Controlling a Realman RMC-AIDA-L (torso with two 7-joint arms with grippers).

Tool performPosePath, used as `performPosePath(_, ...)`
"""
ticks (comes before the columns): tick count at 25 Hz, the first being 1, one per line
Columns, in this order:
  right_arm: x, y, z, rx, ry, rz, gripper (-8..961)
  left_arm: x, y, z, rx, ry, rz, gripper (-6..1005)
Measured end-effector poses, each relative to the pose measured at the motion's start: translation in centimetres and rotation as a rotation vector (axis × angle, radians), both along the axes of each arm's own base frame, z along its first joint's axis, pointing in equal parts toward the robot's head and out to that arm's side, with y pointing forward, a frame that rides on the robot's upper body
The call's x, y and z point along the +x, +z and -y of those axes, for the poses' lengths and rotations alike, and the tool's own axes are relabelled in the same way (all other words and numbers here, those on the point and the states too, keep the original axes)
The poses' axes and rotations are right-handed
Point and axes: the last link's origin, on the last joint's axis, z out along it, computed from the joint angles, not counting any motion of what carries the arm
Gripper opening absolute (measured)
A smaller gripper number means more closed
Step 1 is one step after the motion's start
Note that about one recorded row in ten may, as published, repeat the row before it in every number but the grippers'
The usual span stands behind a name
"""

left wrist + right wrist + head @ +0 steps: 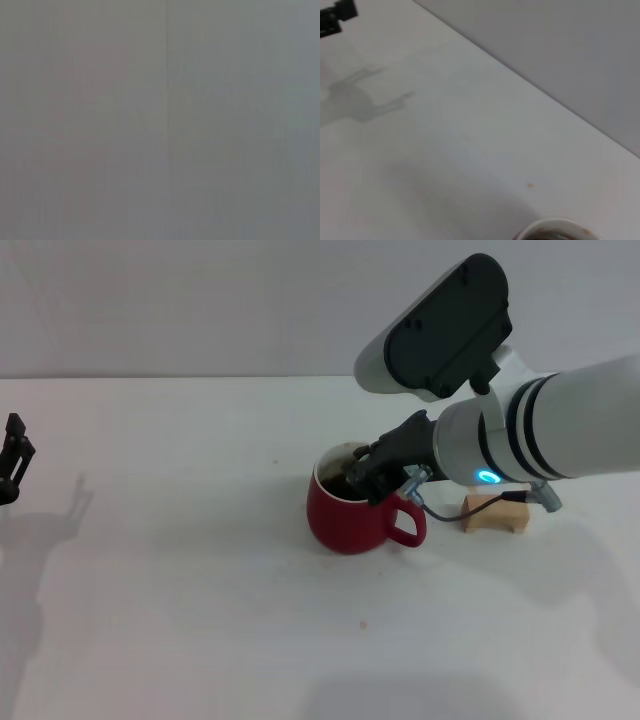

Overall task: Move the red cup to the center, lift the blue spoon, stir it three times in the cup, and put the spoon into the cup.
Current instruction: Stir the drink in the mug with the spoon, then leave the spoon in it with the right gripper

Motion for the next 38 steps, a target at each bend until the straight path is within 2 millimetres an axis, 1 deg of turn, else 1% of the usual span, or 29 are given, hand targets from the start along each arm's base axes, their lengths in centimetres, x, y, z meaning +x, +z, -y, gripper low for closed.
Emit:
performPosePath(3,0.3,0.4,-0.5,0.019,-0.01,-0.002,133,0.0,0.0,0.0,0.0,0.0,0.001,853)
performPosePath(9,0.9,1.1,-0.6,0.04,-0.03,-0.013,133,0.0,0.0,0.0,-0.001,-0.001,0.0,852)
performPosePath(16,1.4,1.4,0.5,0.026,-0.041,-0.009,133,0.0,0.0,0.0,-0.002,-0.002,0.0,852)
performPosePath(19,0.9,1.0,1.4,-0.003,-0.025,-0.005,133,0.3,-0.2,-0.2,-0.01,-0.014,-0.002,852)
performPosePath(24,0.4,0.5,1.8,-0.018,-0.003,-0.003,134,0.4,-0.2,-0.3,-0.01,-0.015,-0.002,852)
performPosePath(27,0.0,0.2,1.6,-0.02,0.011,-0.003,134,0.4,-0.2,-0.2,-0.007,-0.021,0.0,852)
performPosePath(31,-0.3,-0.2,0.8,-0.007,0.022,-0.011,133,0.4,-0.1,-0.1,-0.003,-0.023,0.003,852)
performPosePath(35,0.0,-0.1,-0.1,0.02,0.018,-0.021,133,0.4,0.0,0.0,0.002,-0.026,0.006,853)
performPosePath(38,-0.1,0.0,-0.1,0.024,0.024,-0.026,133,0.4,0.0,0.1,0.002,-0.026,0.006,853)
